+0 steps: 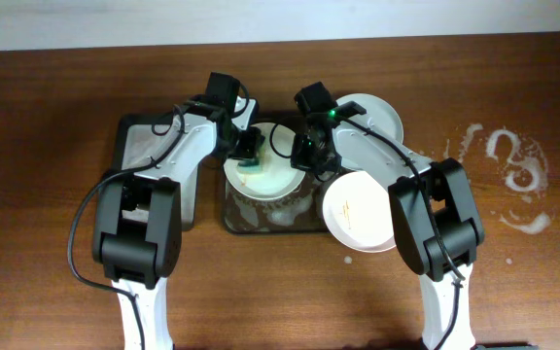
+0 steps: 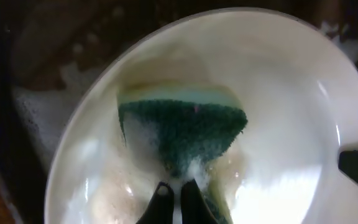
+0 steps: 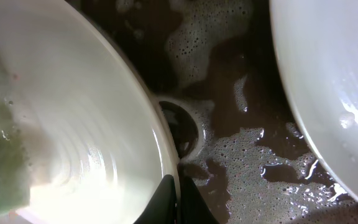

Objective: Clean dirty plates on tray and stack at the side
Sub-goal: 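Scrub the white plate with the sponge while the right gripper holds it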

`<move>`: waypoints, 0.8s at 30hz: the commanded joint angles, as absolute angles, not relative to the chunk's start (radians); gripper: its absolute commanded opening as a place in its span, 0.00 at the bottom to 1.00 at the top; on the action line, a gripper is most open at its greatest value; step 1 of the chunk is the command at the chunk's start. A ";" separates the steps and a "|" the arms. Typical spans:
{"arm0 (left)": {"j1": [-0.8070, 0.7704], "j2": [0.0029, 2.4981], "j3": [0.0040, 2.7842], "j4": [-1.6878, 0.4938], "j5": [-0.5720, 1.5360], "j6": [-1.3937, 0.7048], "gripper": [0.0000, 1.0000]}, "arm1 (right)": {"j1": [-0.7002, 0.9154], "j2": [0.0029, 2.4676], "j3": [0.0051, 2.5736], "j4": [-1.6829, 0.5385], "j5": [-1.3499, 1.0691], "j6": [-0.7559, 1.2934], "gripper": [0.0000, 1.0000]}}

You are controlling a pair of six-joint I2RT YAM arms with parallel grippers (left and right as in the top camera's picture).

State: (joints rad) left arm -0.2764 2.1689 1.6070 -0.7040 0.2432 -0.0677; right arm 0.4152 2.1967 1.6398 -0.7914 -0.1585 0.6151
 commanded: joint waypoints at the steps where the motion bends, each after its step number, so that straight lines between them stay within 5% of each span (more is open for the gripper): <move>1: -0.299 2.214 1.604 -0.819 0.245 -0.006 0.01 | 0.418 2.215 1.638 -0.796 -0.150 0.607 0.04; 8: -0.297 2.214 1.604 -0.659 -0.195 -0.146 0.01 | 0.418 2.215 1.638 -0.796 -0.153 0.607 0.04; 13: -0.301 2.222 1.604 -0.539 -0.203 -0.145 0.01 | 0.418 2.215 1.638 -0.794 -0.153 0.607 0.04; 17: -0.301 2.224 1.604 -0.741 0.034 -0.060 0.01 | 0.418 2.215 1.638 -0.792 -0.153 0.607 0.04; 21: -0.301 2.223 1.604 -0.959 0.493 0.228 0.01 | 0.418 2.215 1.638 -0.792 -0.153 0.607 0.04; 24: -0.301 2.223 1.604 -0.920 0.498 0.234 0.01 | 0.418 2.215 1.638 -0.791 -0.153 0.607 0.04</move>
State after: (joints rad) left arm -0.2932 2.1849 1.6306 -0.9485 0.3641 0.1432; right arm 0.4152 2.1967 1.6398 -0.7918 -0.1692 0.6167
